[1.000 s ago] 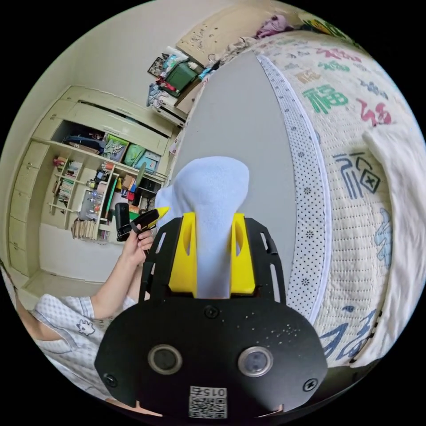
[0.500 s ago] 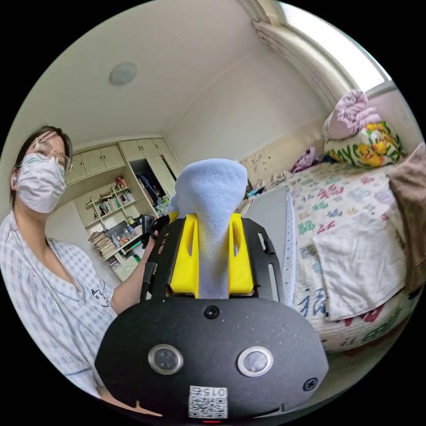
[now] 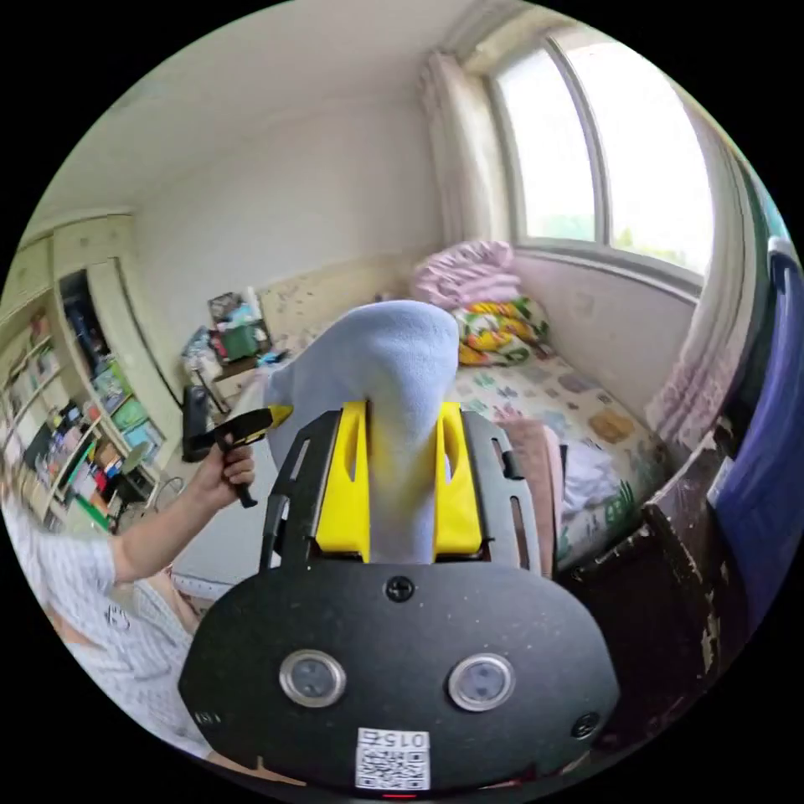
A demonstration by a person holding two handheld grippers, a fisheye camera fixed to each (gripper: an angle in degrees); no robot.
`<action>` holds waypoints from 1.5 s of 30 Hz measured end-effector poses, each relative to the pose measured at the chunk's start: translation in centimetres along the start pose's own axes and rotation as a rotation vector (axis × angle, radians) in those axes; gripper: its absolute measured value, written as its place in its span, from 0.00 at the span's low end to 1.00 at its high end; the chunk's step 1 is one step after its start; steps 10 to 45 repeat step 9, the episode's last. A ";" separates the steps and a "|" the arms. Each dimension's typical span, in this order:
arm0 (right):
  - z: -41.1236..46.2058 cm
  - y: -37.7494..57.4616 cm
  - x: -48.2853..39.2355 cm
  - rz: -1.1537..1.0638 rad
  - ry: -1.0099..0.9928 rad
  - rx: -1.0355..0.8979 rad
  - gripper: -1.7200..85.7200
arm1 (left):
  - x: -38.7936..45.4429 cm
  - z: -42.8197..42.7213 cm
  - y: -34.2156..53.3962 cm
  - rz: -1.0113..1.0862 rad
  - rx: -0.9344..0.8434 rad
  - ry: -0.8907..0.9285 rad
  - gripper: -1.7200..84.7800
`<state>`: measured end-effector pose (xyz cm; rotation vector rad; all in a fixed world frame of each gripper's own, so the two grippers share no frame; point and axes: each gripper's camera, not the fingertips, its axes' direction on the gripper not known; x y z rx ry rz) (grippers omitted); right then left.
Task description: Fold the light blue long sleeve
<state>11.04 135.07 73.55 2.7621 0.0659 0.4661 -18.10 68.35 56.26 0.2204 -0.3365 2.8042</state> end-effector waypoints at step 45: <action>23.1 17.0 -7.8 -0.090 -0.275 -0.125 0.12 | -9.9 0.9 13.5 0.028 -0.342 -0.407 0.14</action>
